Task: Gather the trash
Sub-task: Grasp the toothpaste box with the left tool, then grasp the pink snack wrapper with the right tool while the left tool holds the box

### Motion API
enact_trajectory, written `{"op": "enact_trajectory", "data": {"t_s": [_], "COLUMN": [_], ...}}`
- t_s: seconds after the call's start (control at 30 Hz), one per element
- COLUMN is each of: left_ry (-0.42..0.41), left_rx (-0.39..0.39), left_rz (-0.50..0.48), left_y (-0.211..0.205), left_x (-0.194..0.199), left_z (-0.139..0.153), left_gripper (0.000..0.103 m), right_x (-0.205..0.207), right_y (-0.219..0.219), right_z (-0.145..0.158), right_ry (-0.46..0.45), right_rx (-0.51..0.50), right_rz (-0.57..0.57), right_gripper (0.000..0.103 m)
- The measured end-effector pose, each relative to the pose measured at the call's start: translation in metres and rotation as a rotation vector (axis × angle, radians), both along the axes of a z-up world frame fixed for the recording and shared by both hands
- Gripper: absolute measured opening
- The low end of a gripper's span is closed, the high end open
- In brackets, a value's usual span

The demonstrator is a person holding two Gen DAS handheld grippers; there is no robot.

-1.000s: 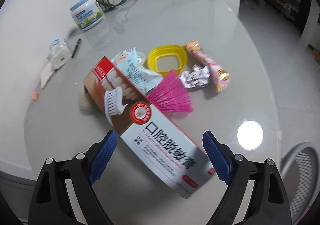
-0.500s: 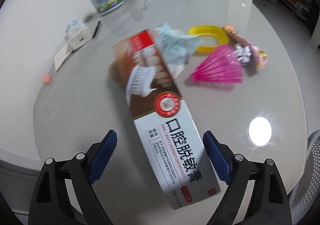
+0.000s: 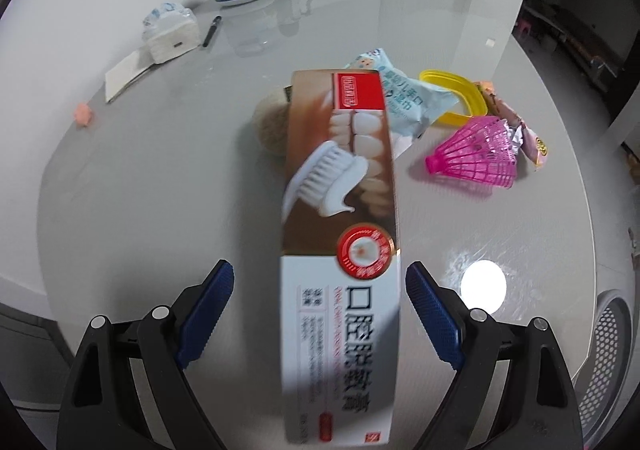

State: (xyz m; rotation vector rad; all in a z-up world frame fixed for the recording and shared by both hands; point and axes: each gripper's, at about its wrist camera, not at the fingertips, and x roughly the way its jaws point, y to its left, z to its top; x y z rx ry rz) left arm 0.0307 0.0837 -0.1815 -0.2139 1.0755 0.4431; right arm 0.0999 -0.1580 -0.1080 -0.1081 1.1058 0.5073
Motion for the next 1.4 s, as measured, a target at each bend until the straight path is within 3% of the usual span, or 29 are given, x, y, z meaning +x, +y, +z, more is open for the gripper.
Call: {"op": "enact_trajectory", "data": {"t_s": [0.17, 0.43, 0.83, 1.27, 1.3, 1.4], "left_ry": [0.0, -0.033, -0.123, -0.122, -0.121, -0.112], "left_rx": [-0.037, -0.083, 0.014, 0.046, 0.044, 0.037], "left_rz": [-0.033, -0.043, -0.05, -0.102, -0.105, -0.12], "left_y": [-0.002, 0.006, 0.032, 0.064, 0.066, 0.072], "left_x": [0.01, 0.002, -0.01, -0.009, -0.009, -0.006], "left_z": [-0.009, 0.007, 0.081, 0.1, 0.101, 0.1], "left_gripper": [0.052, 0.051, 0.051, 0.051, 0.051, 0.051], "right_x": [0.014, 0.053, 0.131, 0.172, 0.172, 0.172], "right_y": [0.004, 0.015, 0.084, 0.121, 0.121, 0.123], "right_z": [-0.009, -0.018, -0.035, -0.078, -0.08, -0.084], "right_ry": [0.013, 0.016, 0.016, 0.084, 0.086, 0.098], "right_rx": [-0.002, 0.019, 0.02, -0.092, -0.098, -0.107], "right_rz": [-0.009, -0.015, 0.04, 0.02, 0.017, 0.011], "right_gripper": [0.056, 0.056, 0.056, 0.055, 0.054, 0.035]}}
